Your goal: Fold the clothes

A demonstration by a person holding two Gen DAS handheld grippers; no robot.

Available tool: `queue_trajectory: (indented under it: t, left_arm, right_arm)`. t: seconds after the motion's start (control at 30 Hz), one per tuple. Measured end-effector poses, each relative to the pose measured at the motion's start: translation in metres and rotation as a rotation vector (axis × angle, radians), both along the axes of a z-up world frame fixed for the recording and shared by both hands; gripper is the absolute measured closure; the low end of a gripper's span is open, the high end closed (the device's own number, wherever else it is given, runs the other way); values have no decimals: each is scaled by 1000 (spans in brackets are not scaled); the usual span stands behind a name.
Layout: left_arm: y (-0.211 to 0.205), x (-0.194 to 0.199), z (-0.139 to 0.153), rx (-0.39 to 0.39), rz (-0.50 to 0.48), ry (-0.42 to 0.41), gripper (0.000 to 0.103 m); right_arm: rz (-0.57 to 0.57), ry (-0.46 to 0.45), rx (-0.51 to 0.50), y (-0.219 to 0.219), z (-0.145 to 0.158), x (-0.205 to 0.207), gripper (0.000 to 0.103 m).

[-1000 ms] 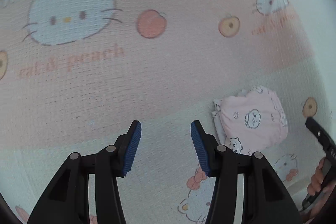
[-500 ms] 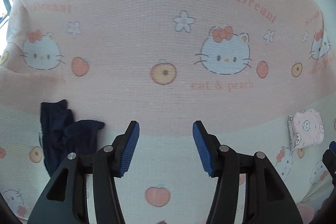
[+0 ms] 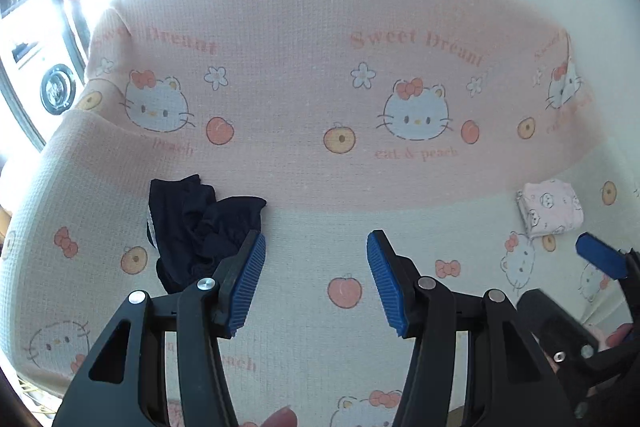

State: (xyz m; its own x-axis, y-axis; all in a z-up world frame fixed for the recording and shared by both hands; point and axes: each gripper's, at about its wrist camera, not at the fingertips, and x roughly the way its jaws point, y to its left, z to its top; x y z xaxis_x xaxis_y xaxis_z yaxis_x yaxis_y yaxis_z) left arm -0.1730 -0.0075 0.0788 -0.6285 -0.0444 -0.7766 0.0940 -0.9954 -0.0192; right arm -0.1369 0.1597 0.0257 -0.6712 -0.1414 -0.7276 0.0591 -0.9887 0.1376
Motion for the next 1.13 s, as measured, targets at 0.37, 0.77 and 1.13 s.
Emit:
queue_trajectory:
  t: [0.37, 0.77, 1.13]
  left_arm:
    - [20, 121, 8, 32, 42, 81, 45]
    - [43, 172, -8, 3, 27, 36, 42]
    - [39, 176, -11, 23, 40, 64, 42]
  right_arm:
    - [-11, 27, 63, 11, 5, 105, 1]
    - [-88, 15, 73, 20, -11, 162, 1]
    - [-83, 19, 80, 22, -8, 163, 1]
